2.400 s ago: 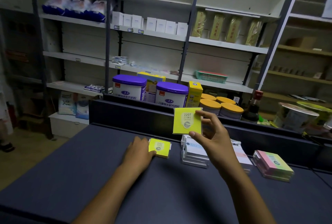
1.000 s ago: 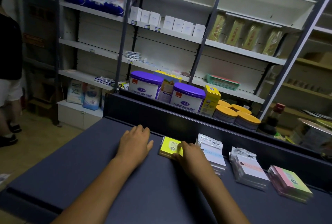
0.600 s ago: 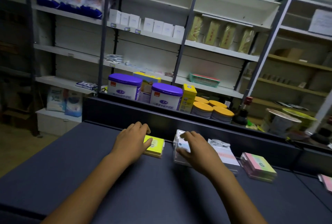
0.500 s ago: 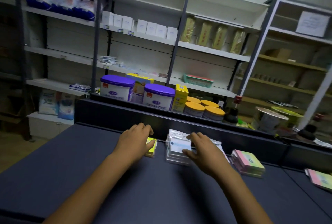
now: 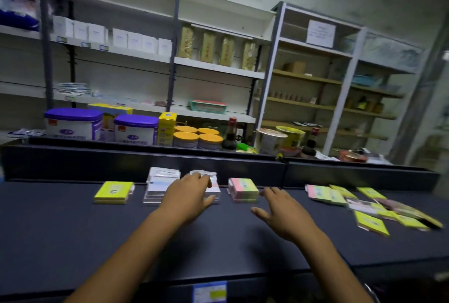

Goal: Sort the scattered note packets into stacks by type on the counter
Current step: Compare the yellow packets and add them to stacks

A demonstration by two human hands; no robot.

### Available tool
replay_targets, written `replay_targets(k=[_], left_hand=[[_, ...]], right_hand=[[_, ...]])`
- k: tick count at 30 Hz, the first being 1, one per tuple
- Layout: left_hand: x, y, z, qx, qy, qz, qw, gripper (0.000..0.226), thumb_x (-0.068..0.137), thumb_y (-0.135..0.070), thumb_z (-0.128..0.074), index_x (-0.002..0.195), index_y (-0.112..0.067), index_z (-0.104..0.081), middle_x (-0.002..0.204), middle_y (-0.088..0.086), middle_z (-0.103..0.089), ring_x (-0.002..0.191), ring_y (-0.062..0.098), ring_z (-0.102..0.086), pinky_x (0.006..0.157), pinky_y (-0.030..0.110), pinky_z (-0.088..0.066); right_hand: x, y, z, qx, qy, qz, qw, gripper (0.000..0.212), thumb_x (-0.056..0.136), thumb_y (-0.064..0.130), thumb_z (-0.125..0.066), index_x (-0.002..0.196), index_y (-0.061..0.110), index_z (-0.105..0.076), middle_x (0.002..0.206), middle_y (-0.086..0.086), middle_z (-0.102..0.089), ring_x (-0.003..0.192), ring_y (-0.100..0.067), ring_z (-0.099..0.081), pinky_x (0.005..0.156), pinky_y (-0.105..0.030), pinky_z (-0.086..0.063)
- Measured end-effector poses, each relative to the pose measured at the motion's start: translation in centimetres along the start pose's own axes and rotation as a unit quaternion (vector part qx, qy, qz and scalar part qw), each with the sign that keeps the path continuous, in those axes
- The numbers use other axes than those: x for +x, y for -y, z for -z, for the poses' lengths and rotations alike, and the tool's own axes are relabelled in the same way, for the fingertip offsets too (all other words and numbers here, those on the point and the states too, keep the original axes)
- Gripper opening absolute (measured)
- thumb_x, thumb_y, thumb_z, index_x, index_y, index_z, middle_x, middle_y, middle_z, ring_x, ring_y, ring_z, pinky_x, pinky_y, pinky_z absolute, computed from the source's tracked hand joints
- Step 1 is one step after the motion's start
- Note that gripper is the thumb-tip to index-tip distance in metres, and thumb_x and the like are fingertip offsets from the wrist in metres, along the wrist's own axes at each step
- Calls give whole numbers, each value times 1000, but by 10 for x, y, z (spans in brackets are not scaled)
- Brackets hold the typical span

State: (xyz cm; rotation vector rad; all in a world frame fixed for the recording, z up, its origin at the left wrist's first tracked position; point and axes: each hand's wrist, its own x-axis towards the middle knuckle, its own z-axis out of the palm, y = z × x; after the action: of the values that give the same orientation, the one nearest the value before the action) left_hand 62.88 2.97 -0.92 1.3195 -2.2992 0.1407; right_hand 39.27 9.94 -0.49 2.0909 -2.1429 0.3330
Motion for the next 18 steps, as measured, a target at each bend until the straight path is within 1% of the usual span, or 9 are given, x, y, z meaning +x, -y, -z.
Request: replay_targets(k=[3,6,11,14,18], left_hand=[[-4,-43,-3,-11,-4,-16,1000,36,92,-50,-50,120,-26,-51,120,-2,-57,112,21,-54,87,37,-48],[-9,-87,-10,-19,6,-40,999,37,94,-50,-49,119,-24,-51,119,-1,-56,109,20,-54,85,35,-48],[-12,-155,-27,-58,28,-78,995,37,96,-50,-48,124,-27,-50,125,-4,-54,114,17,-52,88,34,-49],[-8,-191,-39,-68,47,-101,991,38,97,-50,-47,127,-26,-49,125,-3,-53,114,17,-52,89,33,-48],[10,-228,-51,-81,44,-122,988,38,97,-51,-46,126,-27,-49,125,-4,-54,115,17,-51,91,33,-48]], right_hand=[[-30,-35,11,8,1,-24,1000,57,97,59,-44,141,23,-40,141,1,-46,130,-21,-44,103,-38,-44],[-59,-70,20,7,5,-46,999,56,97,60,-45,140,23,-40,140,1,-46,128,-21,-45,101,-38,-45],[-106,-125,31,9,-9,-94,995,55,96,59,-47,139,24,-42,140,2,-48,128,-20,-46,100,-37,-45],[-124,-153,40,4,-15,-117,993,53,96,58,-47,137,24,-42,140,2,-48,126,-19,-48,97,-36,-45],[-136,-187,46,6,-38,-142,989,51,96,58,-48,134,25,-44,140,4,-50,126,-18,-49,97,-36,-45]])
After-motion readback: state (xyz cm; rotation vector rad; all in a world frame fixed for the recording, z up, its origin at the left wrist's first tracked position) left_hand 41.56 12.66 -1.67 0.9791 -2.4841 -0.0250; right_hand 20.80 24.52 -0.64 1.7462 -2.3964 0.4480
